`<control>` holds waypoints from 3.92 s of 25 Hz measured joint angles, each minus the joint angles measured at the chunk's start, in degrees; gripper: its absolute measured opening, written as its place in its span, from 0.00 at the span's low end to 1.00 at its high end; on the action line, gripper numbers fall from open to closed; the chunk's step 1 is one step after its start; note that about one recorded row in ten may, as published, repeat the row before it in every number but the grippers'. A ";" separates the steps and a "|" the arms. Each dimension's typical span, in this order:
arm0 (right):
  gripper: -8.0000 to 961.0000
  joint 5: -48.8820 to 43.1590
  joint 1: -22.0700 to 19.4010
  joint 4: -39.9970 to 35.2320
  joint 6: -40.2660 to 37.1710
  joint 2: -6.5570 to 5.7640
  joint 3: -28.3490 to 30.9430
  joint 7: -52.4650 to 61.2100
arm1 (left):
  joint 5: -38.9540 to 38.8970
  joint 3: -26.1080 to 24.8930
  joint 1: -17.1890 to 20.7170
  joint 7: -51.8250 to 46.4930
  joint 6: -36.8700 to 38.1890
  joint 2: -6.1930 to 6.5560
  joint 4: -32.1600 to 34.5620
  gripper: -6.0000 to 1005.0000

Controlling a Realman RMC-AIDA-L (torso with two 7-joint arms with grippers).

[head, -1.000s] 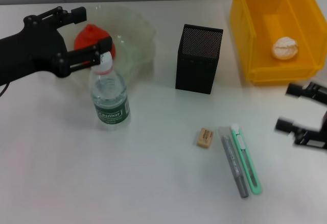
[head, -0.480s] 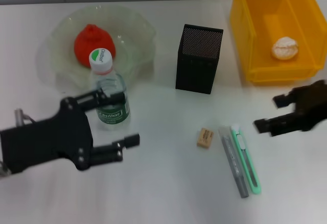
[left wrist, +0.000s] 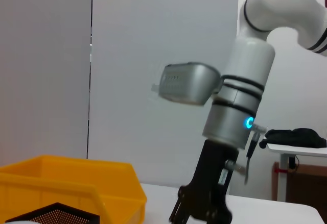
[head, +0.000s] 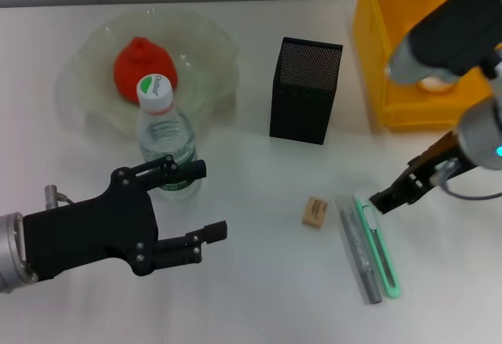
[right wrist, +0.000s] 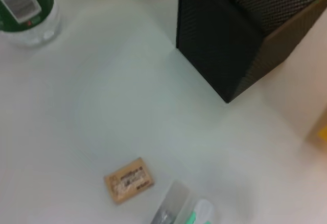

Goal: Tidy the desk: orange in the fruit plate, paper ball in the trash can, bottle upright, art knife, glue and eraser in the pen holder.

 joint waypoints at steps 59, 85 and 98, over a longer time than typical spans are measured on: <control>0.44 0.17 4.42 12.05 5.30 0.06 -5.39 5.74 | 0.46 -0.45 -0.91 0.10 -0.04 0.04 -0.98 0.78; 0.20 6.56 2.24 8.53 3.83 -0.16 2.81 0.00 | 0.53 -0.33 -1.53 0.04 0.34 0.05 -0.97 0.78; 0.23 56.95 -11.91 0.89 29.62 0.13 21.66 -42.46 | 2.12 1.37 -1.32 -0.15 0.95 0.26 -0.92 0.78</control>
